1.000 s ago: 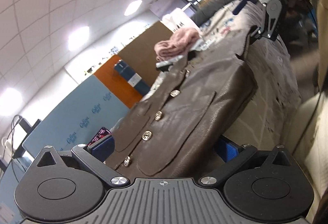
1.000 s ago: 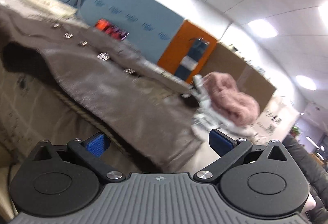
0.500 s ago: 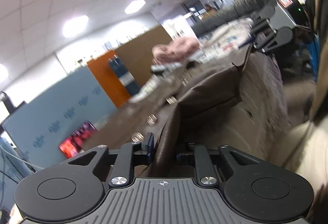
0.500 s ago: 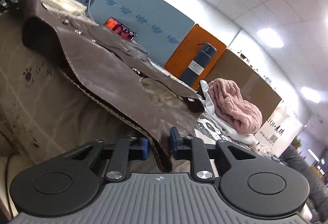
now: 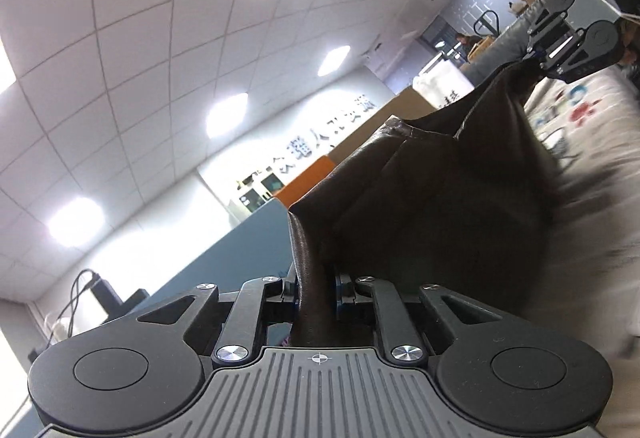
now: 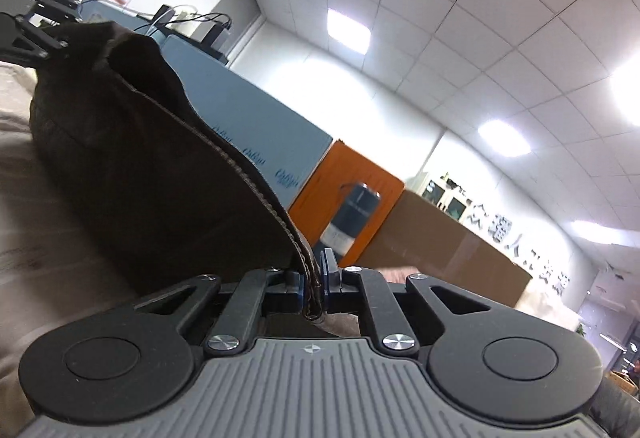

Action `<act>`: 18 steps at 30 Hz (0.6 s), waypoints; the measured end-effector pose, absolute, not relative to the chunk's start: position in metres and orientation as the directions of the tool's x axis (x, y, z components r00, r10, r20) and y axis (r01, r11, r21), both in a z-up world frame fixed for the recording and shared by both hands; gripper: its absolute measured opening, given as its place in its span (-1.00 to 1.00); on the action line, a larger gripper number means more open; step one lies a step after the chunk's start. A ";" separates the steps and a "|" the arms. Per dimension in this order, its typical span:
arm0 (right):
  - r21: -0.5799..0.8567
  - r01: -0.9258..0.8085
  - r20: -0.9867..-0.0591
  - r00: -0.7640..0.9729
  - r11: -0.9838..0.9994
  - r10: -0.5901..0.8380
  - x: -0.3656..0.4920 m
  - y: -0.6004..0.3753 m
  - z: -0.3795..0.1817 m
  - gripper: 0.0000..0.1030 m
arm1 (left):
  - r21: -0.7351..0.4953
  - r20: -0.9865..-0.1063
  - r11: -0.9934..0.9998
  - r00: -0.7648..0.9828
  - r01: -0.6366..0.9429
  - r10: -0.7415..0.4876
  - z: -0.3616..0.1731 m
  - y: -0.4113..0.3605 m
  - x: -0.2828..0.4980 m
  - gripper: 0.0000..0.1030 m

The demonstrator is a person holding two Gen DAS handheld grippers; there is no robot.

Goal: Fold clothes

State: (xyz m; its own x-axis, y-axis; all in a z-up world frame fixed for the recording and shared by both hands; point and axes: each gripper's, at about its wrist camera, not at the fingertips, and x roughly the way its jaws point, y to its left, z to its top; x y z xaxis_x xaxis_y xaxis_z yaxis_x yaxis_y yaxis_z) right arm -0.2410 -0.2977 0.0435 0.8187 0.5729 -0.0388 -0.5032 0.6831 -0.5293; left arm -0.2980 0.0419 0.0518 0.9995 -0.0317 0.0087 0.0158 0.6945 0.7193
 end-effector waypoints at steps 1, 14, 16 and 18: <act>-0.522 -0.511 -0.041 0.815 0.683 0.578 -0.230 -0.294 0.045 -0.86 | 0.722 0.000 0.692 1.000 0.021 -0.030 0.055 0.044 -0.284 -0.75; -0.375 -0.645 -0.239 0.762 0.666 0.602 -0.118 -0.263 0.037 -0.86 | 0.605 -0.263 0.774 0.964 0.187 -0.027 0.027 0.077 -0.151 -0.41; -0.343 -0.656 -0.268 0.754 0.672 0.600 -0.110 -0.262 0.035 -0.84 | 0.569 -0.253 0.809 0.968 0.146 0.003 0.025 0.086 -0.144 0.02; -0.310 -0.659 -0.288 0.752 0.686 0.592 -0.103 -0.261 0.034 -0.75 | 0.527 -0.239 0.844 0.970 0.096 0.038 0.025 0.096 -0.140 0.22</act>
